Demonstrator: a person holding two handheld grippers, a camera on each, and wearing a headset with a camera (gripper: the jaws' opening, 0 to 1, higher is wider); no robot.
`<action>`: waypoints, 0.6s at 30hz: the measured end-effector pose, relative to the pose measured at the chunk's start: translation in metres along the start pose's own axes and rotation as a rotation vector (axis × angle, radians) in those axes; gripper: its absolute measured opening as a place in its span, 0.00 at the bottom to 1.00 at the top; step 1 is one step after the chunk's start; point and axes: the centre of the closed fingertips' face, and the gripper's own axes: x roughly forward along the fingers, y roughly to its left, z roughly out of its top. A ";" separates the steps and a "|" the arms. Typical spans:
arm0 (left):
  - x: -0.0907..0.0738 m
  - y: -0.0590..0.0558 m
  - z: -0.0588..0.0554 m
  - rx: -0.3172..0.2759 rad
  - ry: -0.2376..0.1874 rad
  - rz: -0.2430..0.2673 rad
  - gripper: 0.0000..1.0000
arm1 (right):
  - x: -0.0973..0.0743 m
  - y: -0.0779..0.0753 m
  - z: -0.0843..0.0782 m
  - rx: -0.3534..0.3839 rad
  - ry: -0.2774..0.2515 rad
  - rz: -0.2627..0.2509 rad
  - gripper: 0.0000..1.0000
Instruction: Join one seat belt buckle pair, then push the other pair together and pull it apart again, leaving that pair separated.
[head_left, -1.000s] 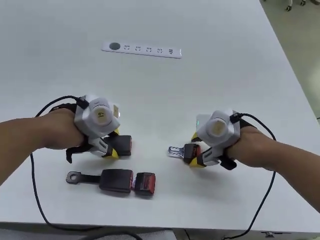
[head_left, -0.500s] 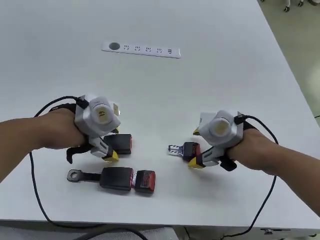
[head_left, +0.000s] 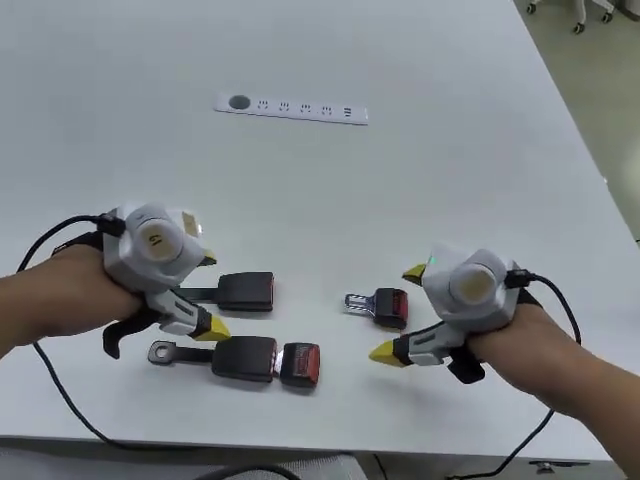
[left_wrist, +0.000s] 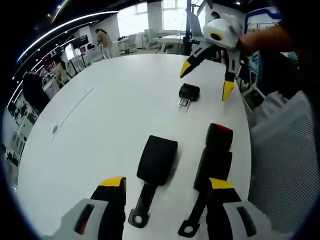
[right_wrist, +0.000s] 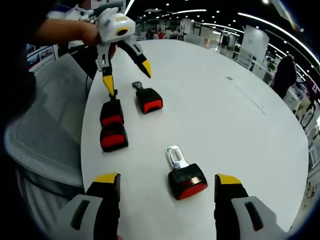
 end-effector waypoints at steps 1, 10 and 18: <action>-0.002 0.000 -0.001 -0.012 -0.007 0.007 0.69 | -0.002 0.002 0.000 0.003 -0.005 -0.011 0.78; -0.039 -0.016 -0.035 -0.157 -0.021 0.076 0.82 | -0.013 0.013 -0.003 0.046 -0.059 -0.074 0.85; -0.059 -0.022 -0.057 -0.207 -0.017 0.117 0.93 | -0.020 0.028 -0.011 0.100 -0.065 -0.090 0.97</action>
